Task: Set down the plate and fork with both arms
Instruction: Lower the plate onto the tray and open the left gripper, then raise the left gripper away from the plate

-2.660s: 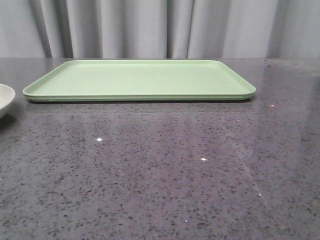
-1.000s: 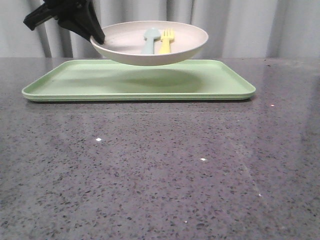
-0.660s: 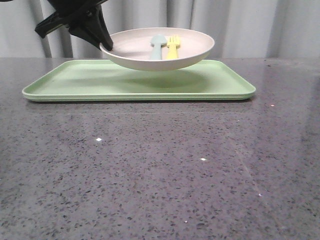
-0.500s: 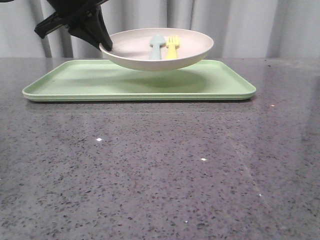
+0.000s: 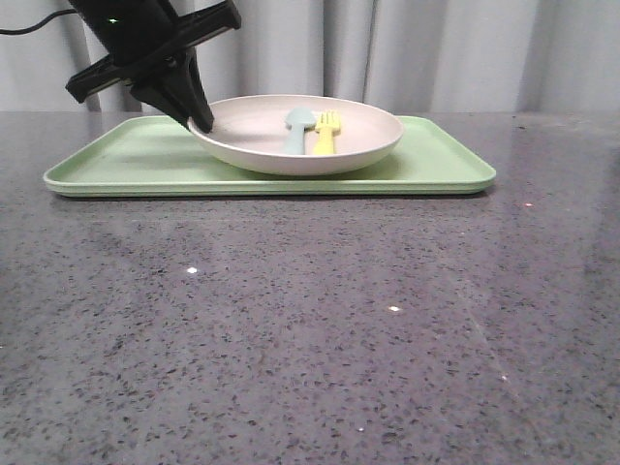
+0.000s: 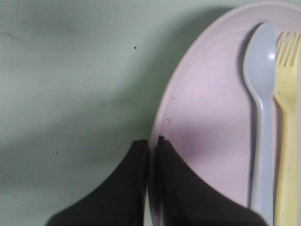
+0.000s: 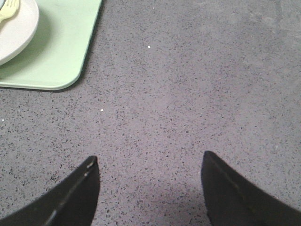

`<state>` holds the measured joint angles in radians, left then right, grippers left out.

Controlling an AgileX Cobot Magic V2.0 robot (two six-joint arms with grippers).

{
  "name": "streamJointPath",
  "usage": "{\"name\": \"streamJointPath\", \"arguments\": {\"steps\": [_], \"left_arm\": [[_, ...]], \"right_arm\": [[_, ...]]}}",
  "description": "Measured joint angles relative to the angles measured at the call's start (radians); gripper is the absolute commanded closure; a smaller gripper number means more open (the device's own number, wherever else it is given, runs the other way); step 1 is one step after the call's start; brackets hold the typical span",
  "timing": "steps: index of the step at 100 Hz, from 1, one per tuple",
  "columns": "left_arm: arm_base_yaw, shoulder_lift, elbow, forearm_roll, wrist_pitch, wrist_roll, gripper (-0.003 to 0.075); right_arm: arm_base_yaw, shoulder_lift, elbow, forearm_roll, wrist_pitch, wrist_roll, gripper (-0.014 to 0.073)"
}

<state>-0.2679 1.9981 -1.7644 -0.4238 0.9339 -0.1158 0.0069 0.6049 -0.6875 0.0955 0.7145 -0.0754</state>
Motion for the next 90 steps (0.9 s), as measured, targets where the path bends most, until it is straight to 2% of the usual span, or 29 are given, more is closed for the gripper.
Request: {"name": "streamJointPath", "arguments": {"steps": [20, 27, 42, 51, 90], "left_arm": [[0.000, 0.004, 0.000, 0.000, 0.000, -0.002, 0.0717], [0.000, 0.004, 0.000, 0.000, 0.000, -0.003, 0.0650], [0.000, 0.004, 0.000, -0.002, 0.000, -0.006, 0.0454], [0.000, 0.004, 0.000, -0.004, -0.002, -0.006, 0.0389], [0.000, -0.039, 0.000, 0.027, -0.008, -0.006, 0.0384]], "right_arm": [[0.000, 0.000, 0.000, 0.000, 0.000, 0.000, 0.0125], [0.000, 0.000, 0.000, 0.000, 0.000, 0.000, 0.0125], [0.000, 0.000, 0.000, 0.000, 0.000, 0.000, 0.0125], [0.000, 0.000, 0.000, 0.000, 0.000, 0.000, 0.0125], [0.006, 0.002, 0.000, 0.000, 0.000, 0.000, 0.0125]]}}
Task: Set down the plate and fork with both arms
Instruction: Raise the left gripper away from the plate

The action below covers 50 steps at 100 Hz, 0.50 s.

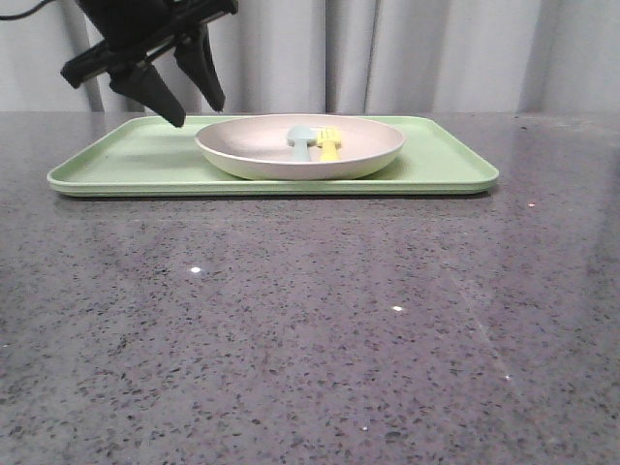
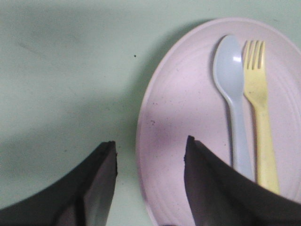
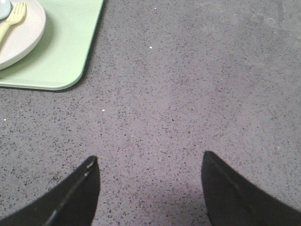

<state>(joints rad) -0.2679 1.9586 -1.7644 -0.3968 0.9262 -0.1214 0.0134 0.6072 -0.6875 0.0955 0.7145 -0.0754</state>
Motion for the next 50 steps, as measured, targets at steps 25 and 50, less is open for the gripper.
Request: {"name": "streamJointPath", "arguments": {"steps": [25, 50], "left_arm": [[0.000, -0.231, 0.164, 0.124, -0.072, -0.004, 0.0384], [0.000, -0.567, 0.515, 0.175, -0.229, -0.004, 0.0384]], "right_arm": [[0.067, 0.094, -0.041, 0.018, 0.012, 0.000, 0.0125], [0.125, 0.279, -0.204, 0.077, 0.056, 0.000, 0.0125]]}}
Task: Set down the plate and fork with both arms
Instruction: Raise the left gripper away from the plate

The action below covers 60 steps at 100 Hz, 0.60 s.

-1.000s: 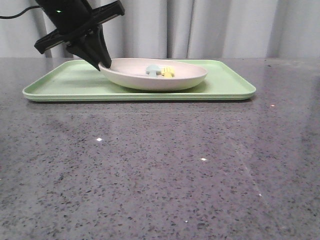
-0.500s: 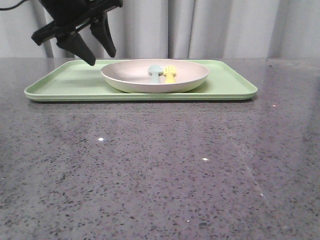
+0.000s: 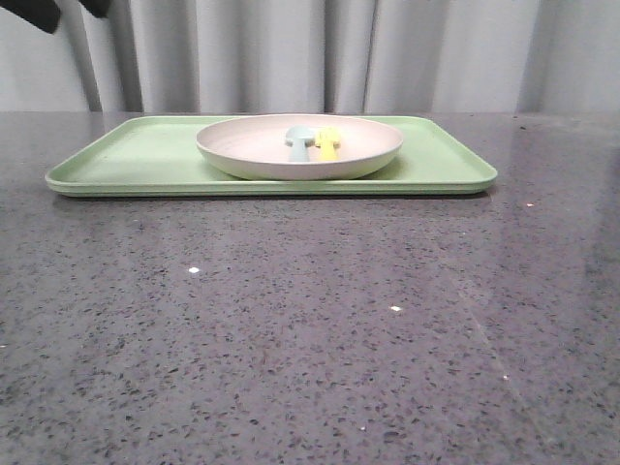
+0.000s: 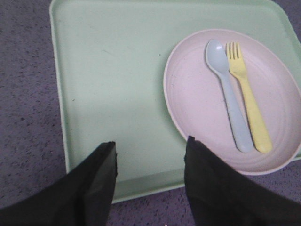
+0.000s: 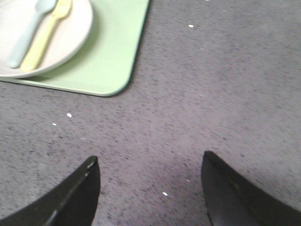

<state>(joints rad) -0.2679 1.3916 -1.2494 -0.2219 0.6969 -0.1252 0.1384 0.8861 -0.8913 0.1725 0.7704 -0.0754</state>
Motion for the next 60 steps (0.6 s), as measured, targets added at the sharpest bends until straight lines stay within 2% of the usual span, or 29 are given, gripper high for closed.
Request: {"name": "streamJointPath", "arguments": {"steps": [31, 60], "left_arm": [[0.000, -0.354, 0.239, 0.038, -0.061, -0.001, 0.0384], [0.000, -0.466, 0.294, 0.041, -0.059, -0.001, 0.0384]], "right_arm": [[0.077, 0.301, -0.299, 0.044, 0.099, 0.000, 0.0125], [0.176, 0.568, -0.603, 0.046, 0.168, 0.004, 0.0125]]}}
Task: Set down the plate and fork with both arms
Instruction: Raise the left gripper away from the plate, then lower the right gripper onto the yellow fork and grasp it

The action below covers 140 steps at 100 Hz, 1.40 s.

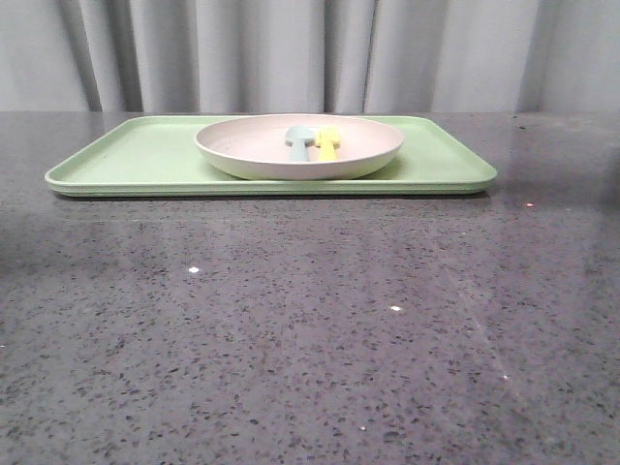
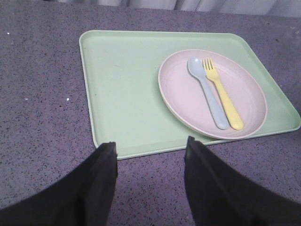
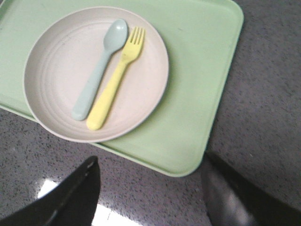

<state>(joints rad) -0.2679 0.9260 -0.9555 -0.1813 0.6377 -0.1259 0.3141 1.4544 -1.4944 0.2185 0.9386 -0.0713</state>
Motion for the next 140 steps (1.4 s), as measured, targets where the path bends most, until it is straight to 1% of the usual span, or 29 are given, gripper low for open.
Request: {"name": "streamJointPath", "arguments": {"steps": [20, 39, 60, 72, 87, 121, 140], "left_arm": [[0.000, -0.005, 0.000, 0.002, 0.002, 0.000, 0.0384], [0.000, -0.005, 0.000, 0.002, 0.006, 0.000, 0.0384], [0.000, -0.005, 0.002, 0.002, 0.007, 0.000, 0.0384], [0.000, -0.005, 0.002, 0.002, 0.008, 0.000, 0.0384], [0.000, -0.005, 0.002, 0.002, 0.008, 0.000, 0.0384], [0.000, -0.005, 0.002, 0.002, 0.010, 0.000, 0.0384], [0.000, -0.005, 0.002, 0.002, 0.010, 0.000, 0.0384]], "right_arm": [[0.070, 0.194, -0.192, -0.015, 0.068, 0.044, 0.0125], [0.126, 0.360, -0.371, -0.099, 0.143, 0.124, 0.0125], [0.177, 0.504, -0.509, -0.140, 0.196, 0.213, 0.0125], [0.189, 0.559, -0.543, -0.142, 0.203, 0.251, 0.0125], [0.190, 0.605, -0.550, -0.162, 0.212, 0.263, 0.0125], [0.190, 0.620, -0.552, -0.193, 0.213, 0.303, 0.0125], [0.190, 0.661, -0.552, -0.193, 0.213, 0.309, 0.0125]]}}
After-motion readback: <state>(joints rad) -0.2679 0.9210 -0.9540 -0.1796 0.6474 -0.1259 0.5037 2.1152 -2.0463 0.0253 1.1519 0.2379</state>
